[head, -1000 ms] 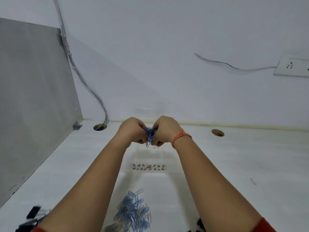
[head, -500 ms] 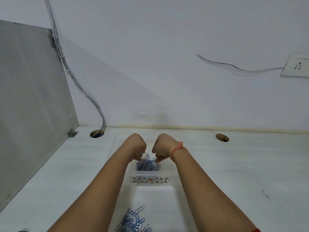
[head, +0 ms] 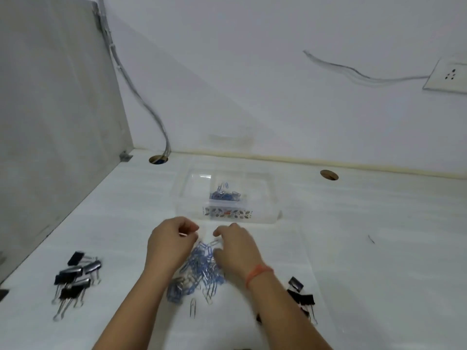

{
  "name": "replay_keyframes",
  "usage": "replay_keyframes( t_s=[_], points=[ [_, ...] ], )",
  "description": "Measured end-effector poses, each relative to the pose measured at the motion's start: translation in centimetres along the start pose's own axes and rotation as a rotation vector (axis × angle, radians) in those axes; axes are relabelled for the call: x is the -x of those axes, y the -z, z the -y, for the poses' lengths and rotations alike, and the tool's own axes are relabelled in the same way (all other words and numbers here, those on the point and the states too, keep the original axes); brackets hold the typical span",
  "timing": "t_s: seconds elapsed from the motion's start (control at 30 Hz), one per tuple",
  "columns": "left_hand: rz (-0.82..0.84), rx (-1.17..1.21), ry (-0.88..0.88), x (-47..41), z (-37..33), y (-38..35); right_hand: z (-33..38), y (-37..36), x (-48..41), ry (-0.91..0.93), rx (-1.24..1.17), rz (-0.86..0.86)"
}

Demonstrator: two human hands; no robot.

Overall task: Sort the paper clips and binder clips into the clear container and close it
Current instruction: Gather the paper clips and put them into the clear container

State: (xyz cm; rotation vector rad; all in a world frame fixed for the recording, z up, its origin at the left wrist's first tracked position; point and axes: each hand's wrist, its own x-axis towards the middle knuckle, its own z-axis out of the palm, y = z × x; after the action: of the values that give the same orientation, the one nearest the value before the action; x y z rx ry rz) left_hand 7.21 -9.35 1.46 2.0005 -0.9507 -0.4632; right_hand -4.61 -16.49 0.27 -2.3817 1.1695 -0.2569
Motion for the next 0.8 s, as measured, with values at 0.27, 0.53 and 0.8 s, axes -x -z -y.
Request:
replay_keyframes(
  t_s=[0.27,0.53,0.8],
  points=[
    [0.218,-0.53,0.087,2.8,4.7,2.1,0.7,-4.0,0.1,0.067,-0.022,-0.12],
    [0.399,-0.596,0.067,3.0,4.0,2.6,0.9,-5.4,-0.4,0.188,-0.093,0.063],
    [0.555,-0.769,-0.023,4.0,3.9,3.2,-2.8,1.9,2.0,0.073,0.001,0.191]
  ],
)
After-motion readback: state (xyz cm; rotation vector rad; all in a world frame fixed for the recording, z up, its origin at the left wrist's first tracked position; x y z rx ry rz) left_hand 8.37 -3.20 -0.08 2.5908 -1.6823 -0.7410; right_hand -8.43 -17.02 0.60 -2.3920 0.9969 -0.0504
